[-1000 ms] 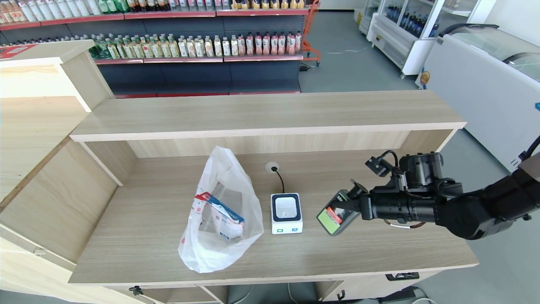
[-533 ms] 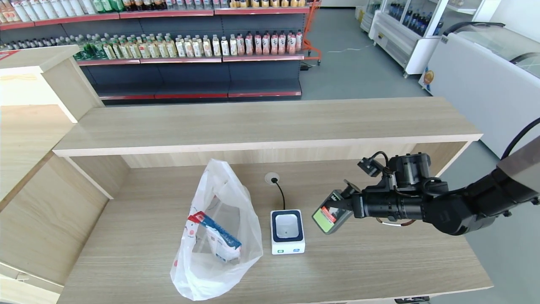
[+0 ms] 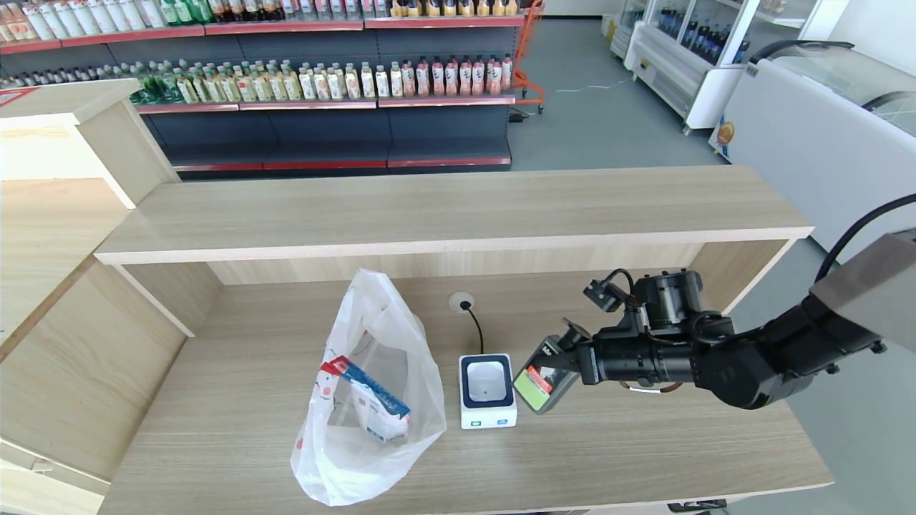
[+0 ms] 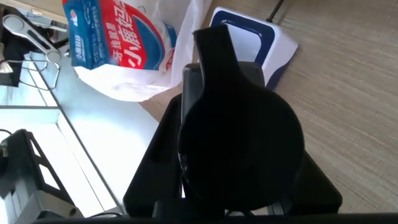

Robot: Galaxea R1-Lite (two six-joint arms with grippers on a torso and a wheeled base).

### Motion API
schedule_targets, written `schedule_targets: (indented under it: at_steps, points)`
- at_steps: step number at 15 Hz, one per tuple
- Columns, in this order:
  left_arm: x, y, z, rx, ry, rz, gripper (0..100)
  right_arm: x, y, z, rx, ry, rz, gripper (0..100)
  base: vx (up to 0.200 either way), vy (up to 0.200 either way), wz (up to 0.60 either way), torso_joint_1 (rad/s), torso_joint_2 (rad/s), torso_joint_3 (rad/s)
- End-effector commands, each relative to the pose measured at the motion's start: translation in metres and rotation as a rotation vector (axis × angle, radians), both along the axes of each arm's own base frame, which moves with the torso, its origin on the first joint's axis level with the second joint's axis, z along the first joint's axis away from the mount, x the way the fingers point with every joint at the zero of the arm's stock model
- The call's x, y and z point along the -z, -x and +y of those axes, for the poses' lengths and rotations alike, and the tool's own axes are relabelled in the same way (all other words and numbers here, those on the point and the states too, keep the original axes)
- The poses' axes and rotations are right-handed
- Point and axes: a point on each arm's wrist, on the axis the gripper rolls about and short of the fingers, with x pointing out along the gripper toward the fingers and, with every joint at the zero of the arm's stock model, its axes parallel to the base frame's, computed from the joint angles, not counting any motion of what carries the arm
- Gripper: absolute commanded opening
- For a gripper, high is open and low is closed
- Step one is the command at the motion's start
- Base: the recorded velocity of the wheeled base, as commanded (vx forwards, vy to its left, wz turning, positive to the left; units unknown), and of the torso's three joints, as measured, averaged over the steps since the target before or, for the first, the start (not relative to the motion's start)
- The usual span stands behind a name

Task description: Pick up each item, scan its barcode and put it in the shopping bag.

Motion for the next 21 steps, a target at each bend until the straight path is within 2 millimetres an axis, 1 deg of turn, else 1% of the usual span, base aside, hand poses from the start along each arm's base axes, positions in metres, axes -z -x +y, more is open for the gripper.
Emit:
schedule_targets:
  at_steps: [1, 4, 6, 8, 12, 14, 18, 21]
  points:
    - [0.0, 0.0, 0.0, 0.0, 0.001, -0.001, 100, 0.011, -0.002, 0.005, -0.012, 0.007, 0.018, 0, 0.0, 0.0, 0.0, 0.0, 0.0, 0.0]
    - [0.0, 0.0, 0.0, 0.0, 0.001, -0.001, 100, 0.03, -0.013, 0.017, 0.005, 0.025, -0.012, 0, 0.0, 0.0, 0.0, 0.0, 0.0, 0.0]
    - [0.0, 0.0, 0.0, 0.0, 0.001, -0.001, 100, 0.032, -0.017, 0.019, 0.007, 0.026, -0.016, 0, 0.0, 0.0, 0.0, 0.0, 0.0, 0.0]
    - [0.0, 0.0, 0.0, 0.0, 0.001, -0.001, 100, 0.033, -0.017, 0.023, -0.004, 0.023, -0.015, 0, 0.0, 0.0, 0.0, 0.0, 0.0, 0.0]
    - [0.0, 0.0, 0.0, 0.0, 0.001, -0.001, 100, 0.041, -0.035, 0.037, -0.022, 0.006, -0.041, 0, 0.0, 0.0, 0.0, 0.0, 0.0, 0.0]
    - [0.0, 0.0, 0.0, 0.0, 0.001, -0.001, 100, 0.044, -0.041, 0.04, -0.024, 0.003, -0.044, 0, 0.0, 0.0, 0.0, 0.0, 0.0, 0.0]
    - [0.0, 0.0, 0.0, 0.0, 0.001, -0.001, 100, 0.056, -0.051, 0.054, -0.049, -0.012, -0.064, 0, 0.0, 0.0, 0.0, 0.0, 0.0, 0.0]
    - [0.0, 0.0, 0.0, 0.0, 0.001, -0.001, 100, 0.057, -0.063, 0.066, -0.062, -0.029, -0.103, 0, 0.0, 0.0, 0.0, 0.0, 0.0, 0.0]
